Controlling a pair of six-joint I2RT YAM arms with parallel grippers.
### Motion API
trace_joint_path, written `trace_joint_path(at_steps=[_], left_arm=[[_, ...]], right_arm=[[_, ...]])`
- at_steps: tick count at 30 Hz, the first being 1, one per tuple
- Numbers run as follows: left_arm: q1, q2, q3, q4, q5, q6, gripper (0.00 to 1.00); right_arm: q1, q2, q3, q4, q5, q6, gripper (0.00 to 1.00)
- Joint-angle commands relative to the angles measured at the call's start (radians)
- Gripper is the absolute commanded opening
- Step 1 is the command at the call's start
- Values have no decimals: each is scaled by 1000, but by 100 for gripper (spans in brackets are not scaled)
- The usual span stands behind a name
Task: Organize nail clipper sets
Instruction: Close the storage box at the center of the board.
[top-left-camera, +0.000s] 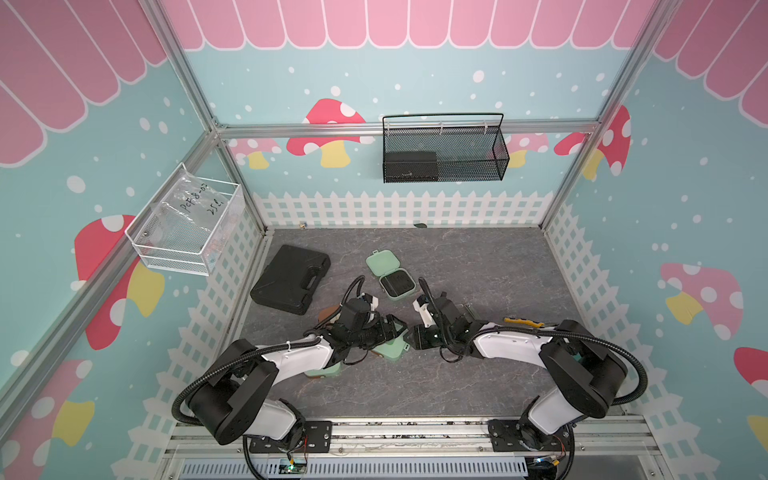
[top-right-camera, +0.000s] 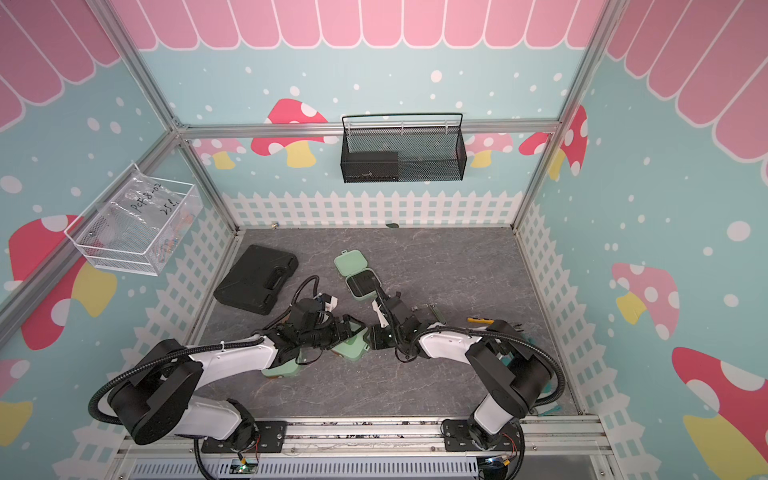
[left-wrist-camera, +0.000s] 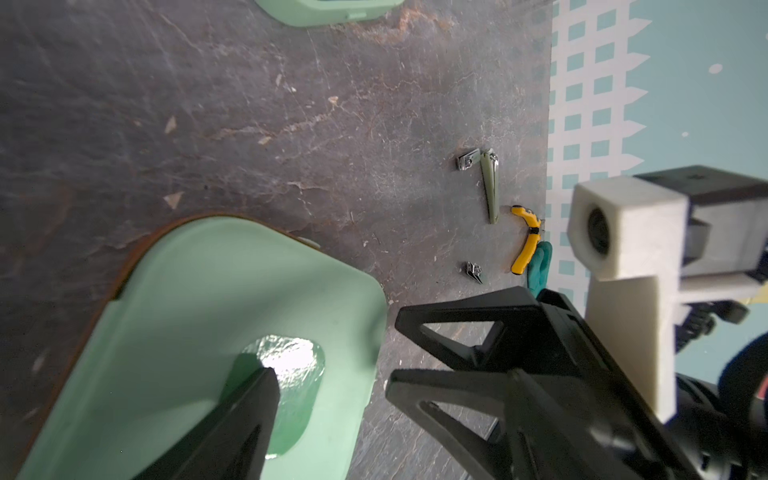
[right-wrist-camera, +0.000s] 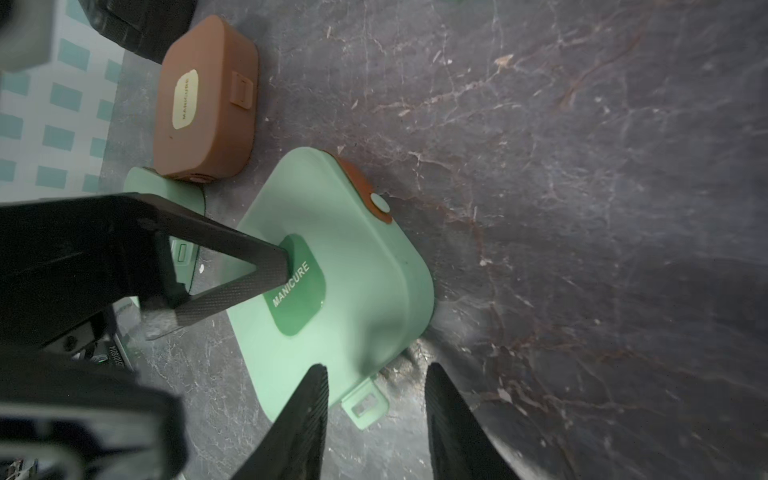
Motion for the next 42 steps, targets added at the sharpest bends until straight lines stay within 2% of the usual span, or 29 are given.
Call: trace_joint_path(at_steps=[1,9,12,21,30,42], left_arm=[[-3,-16,27,-212,-121,56,88],[-3,-33,197,-688,-393,160,89],[-2,0,230,-771,-441,172,88],[-3,98,226,-715,-397,172,84],[-10,171,240,-711,-343,169,63],[-21,198,239,-712,-330,159,59]], right_arm=[[2,39,15,61,-34,40,39],[-3,152,60,70,-48,-18,25],[-14,191,83,62,-59,-62,22],[-37,223,141,-12,-71,-132,22],[-27,174,171,-93,-74,-152,31],[24,134,180,-177,-21,-125,25]])
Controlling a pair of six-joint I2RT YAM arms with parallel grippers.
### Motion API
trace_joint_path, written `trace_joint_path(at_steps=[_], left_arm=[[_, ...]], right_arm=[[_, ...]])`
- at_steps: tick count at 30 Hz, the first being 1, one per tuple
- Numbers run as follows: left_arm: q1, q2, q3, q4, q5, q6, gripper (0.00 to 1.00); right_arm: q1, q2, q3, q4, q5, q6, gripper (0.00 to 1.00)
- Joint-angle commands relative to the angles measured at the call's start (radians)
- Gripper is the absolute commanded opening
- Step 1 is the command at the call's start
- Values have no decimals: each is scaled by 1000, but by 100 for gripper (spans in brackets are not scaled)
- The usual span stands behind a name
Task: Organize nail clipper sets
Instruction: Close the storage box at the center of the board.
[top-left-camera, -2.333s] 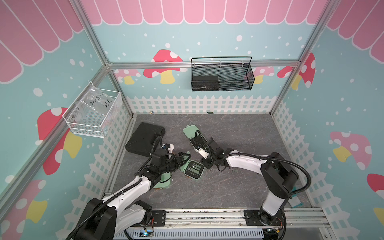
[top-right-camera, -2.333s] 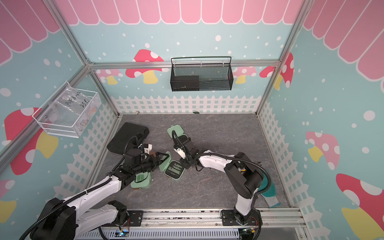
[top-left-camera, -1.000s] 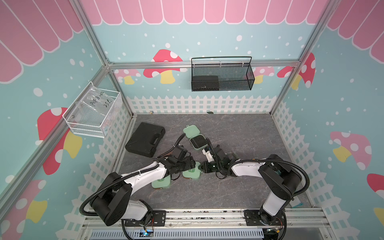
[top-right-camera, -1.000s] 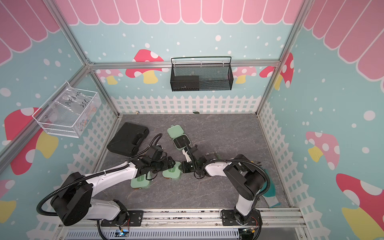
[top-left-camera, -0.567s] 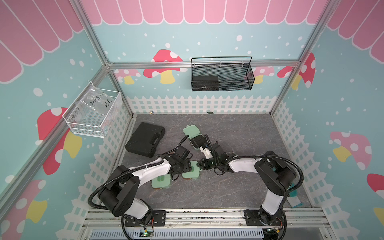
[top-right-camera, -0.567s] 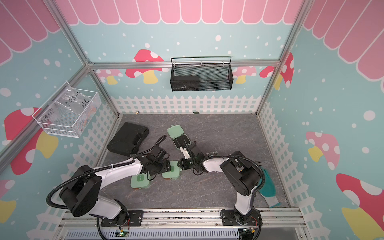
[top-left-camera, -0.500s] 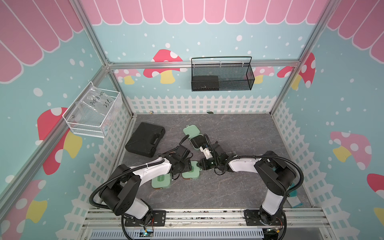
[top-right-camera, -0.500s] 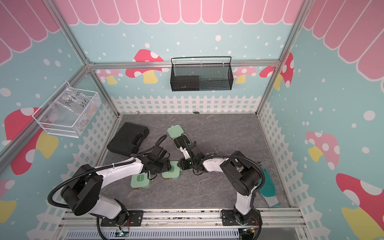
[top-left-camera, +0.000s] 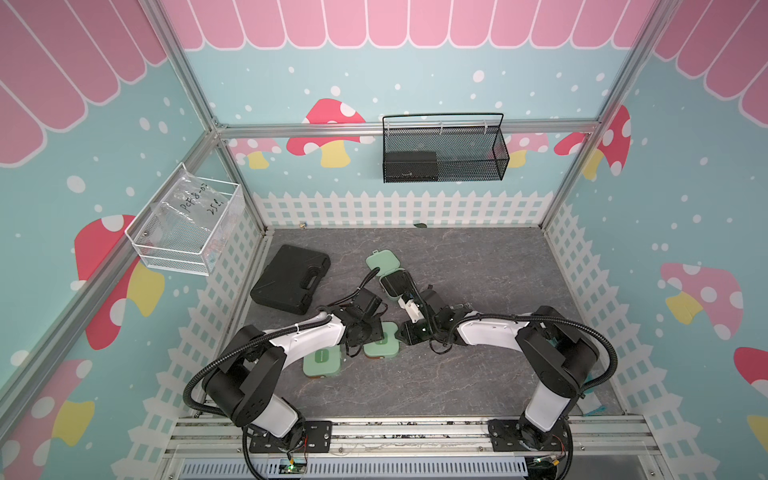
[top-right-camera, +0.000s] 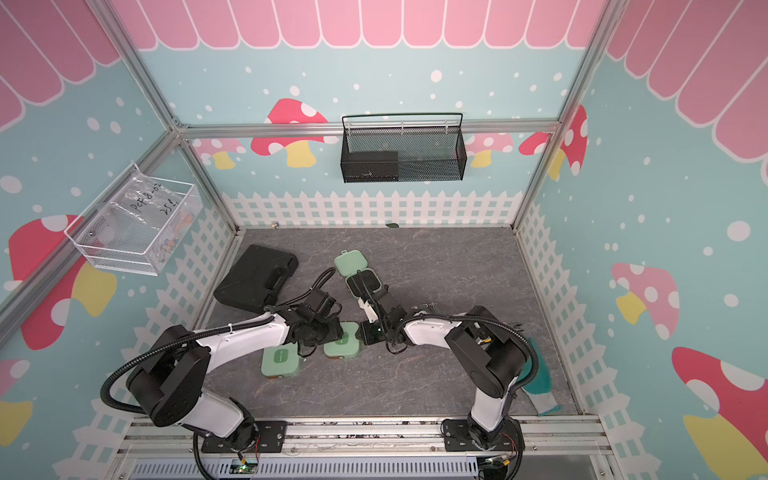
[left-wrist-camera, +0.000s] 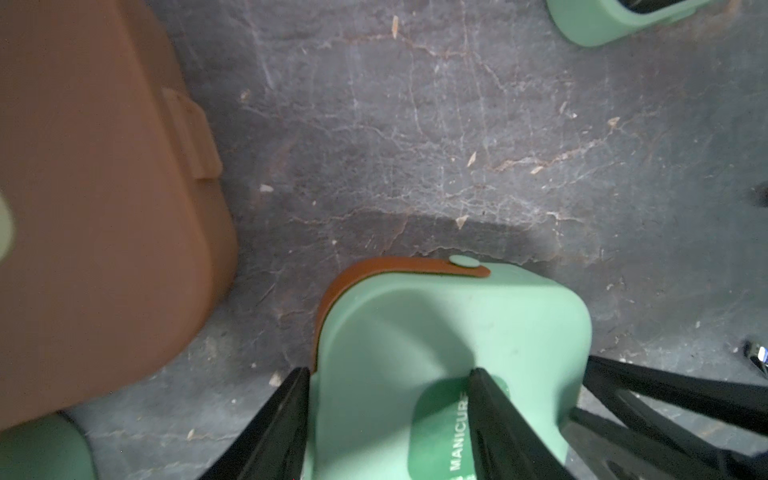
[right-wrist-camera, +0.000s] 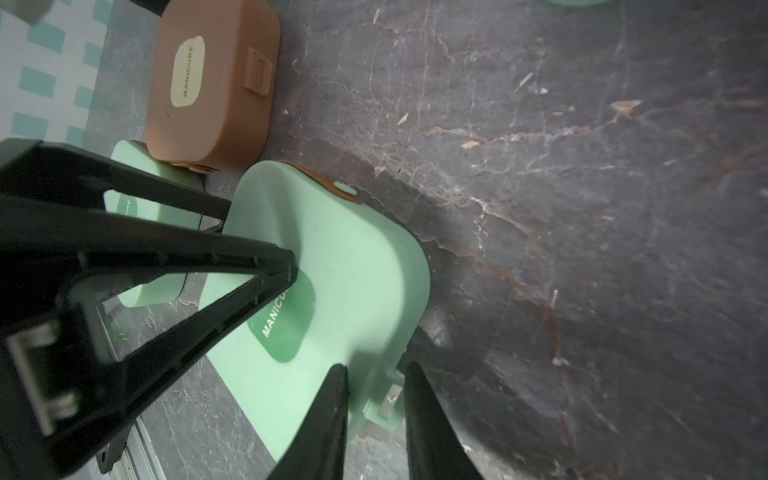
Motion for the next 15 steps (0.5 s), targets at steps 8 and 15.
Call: trace_joint_path(at_steps=[8,15], left_arm=[[-19,91,-28,-77,14,7,59],[-22,108,-40,-50,36,0,54]], right_arm=[[17,23,-26,-72,6,50,24],[28,32,-122,20,-56,130,23]])
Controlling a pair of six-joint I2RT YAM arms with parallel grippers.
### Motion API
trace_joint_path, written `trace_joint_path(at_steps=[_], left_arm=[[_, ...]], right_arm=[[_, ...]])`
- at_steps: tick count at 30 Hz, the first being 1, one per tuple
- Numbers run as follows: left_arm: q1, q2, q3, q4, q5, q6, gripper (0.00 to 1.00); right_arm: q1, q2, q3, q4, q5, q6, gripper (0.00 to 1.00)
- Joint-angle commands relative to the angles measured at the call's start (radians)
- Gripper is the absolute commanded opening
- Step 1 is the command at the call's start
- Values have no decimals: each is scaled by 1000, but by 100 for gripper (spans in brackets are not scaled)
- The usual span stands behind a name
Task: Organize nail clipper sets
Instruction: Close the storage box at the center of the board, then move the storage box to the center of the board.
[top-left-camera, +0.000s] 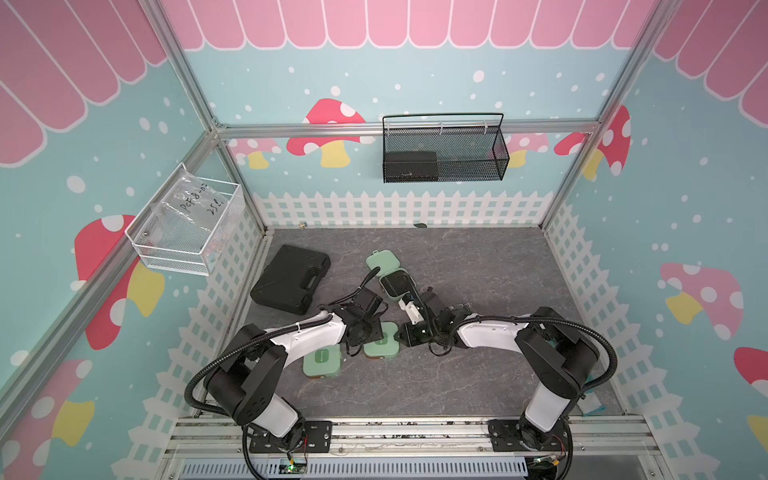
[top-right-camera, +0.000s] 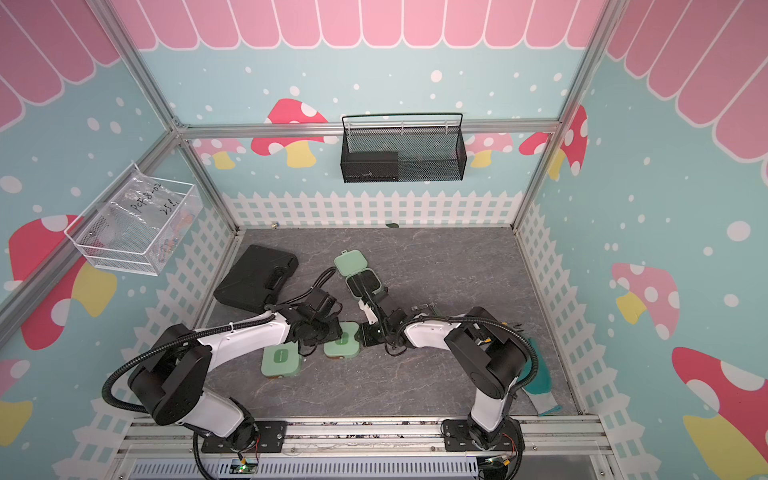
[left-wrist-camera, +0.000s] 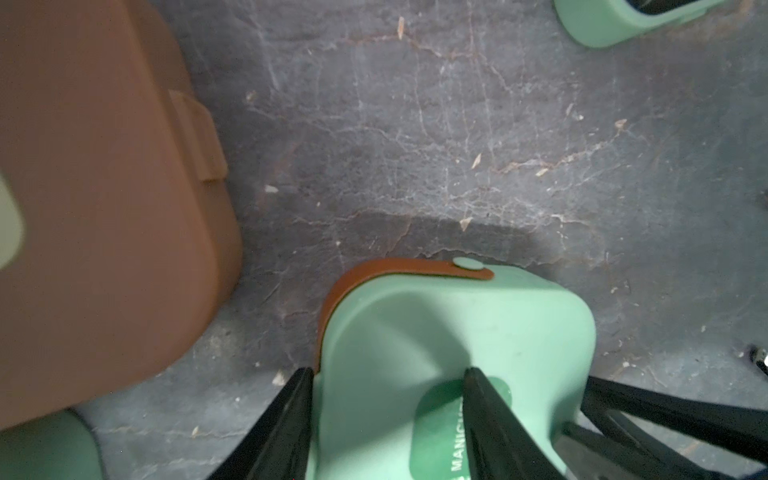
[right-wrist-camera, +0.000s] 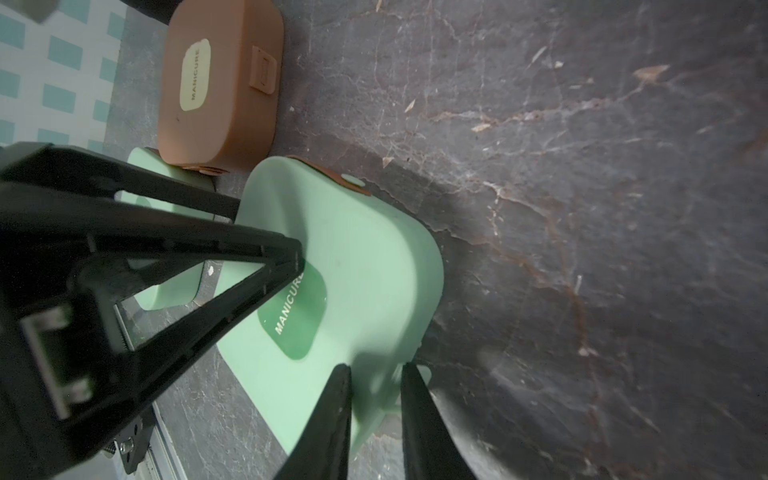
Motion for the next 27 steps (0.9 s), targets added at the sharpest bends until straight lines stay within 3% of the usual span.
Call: trace_joint_path(at_steps=[1,27], left_arm=[[-22,101,-57,-24,45,0,54],[-92,187,-105,129,118,-74,50]], right_arm=[[20,35,-91,-35,-39,61,23],[20,193,-220,346,-235,203,26]])
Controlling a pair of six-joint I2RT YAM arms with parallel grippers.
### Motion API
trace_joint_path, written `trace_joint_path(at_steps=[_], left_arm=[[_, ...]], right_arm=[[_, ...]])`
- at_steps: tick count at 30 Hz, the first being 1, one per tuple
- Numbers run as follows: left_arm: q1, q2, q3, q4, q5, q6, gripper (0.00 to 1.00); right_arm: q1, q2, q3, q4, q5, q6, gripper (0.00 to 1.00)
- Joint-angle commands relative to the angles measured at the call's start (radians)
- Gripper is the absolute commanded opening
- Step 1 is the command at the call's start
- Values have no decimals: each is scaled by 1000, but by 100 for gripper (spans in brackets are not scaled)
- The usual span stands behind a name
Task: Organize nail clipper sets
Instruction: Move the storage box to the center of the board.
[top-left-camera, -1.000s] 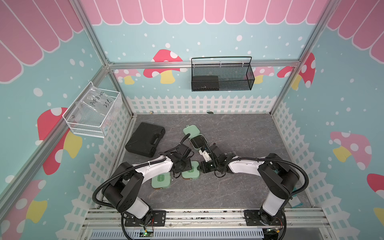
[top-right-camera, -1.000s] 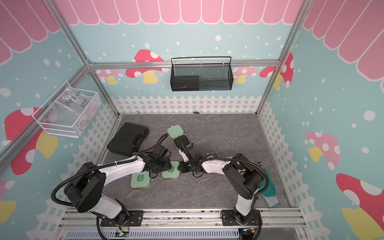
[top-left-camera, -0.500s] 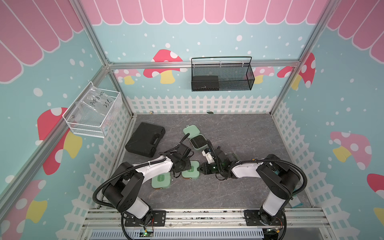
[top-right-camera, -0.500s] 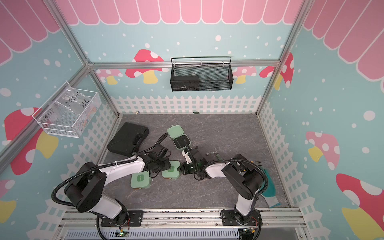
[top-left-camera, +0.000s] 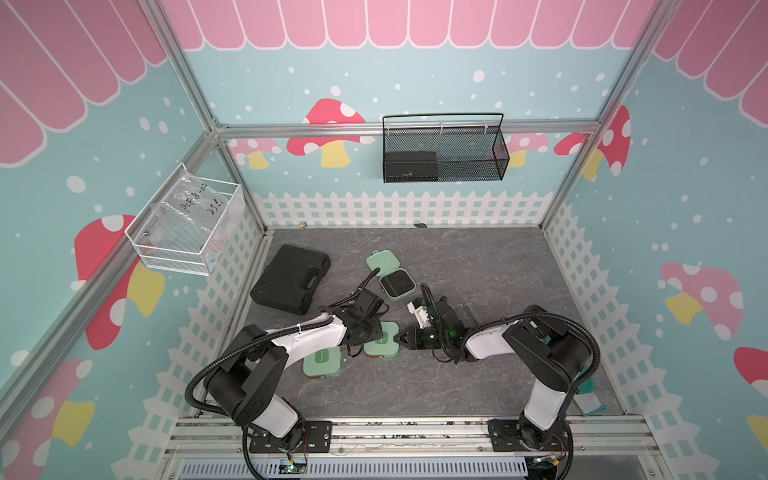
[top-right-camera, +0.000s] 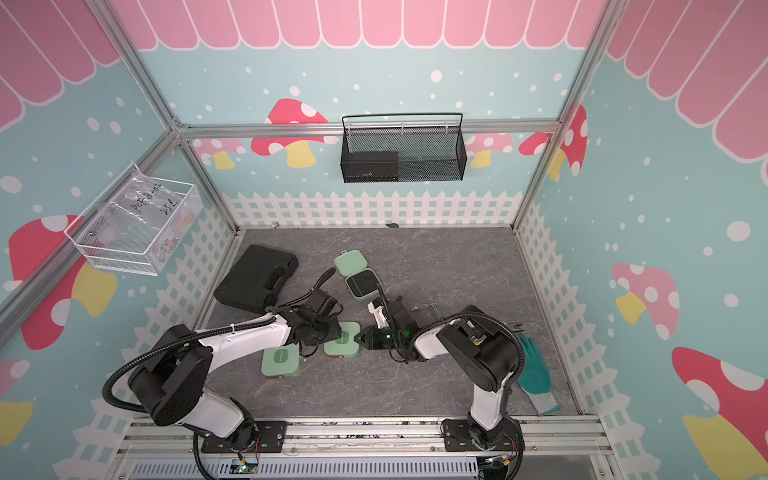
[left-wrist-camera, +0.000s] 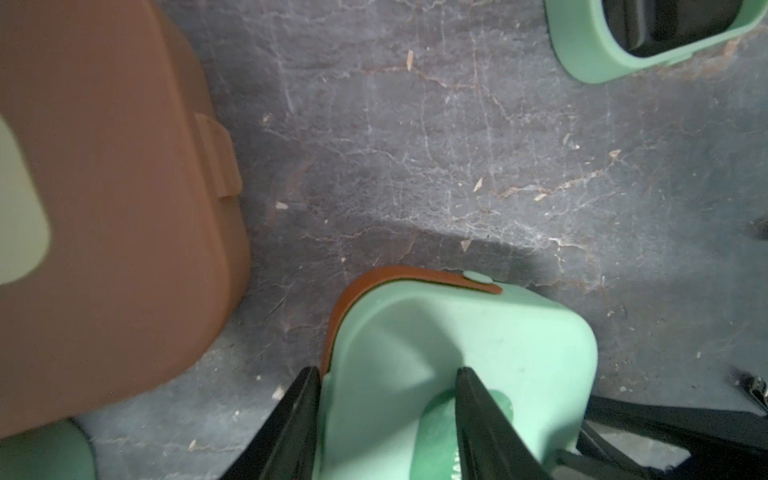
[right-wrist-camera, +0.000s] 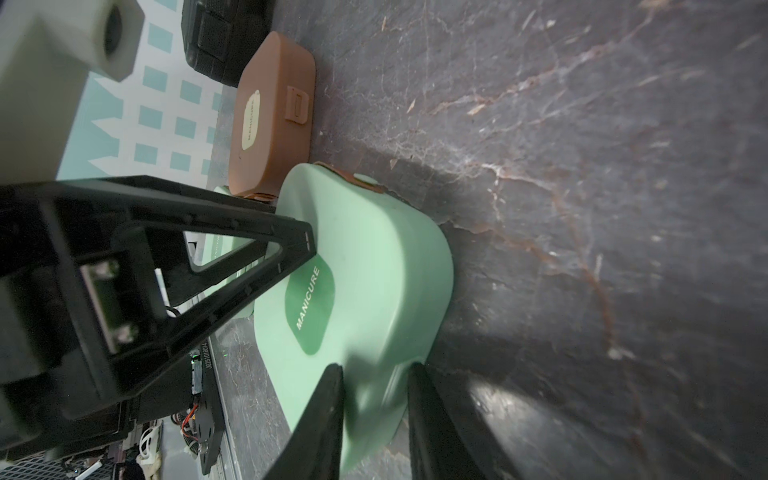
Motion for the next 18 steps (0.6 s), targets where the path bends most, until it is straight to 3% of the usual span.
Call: trace_joint_path(at_steps=[1,11,18], left_arm=[[-72,184,-74,83,160,-23,50],[-55,316,127,100,157,33,50],[50,357,205,76,115,67,55]], right_arm=[[68,127,-7,-133,-88,-15,26],[24,222,257,-303,-67,-149,27],[5,334,464,-428,-31,-221,28]])
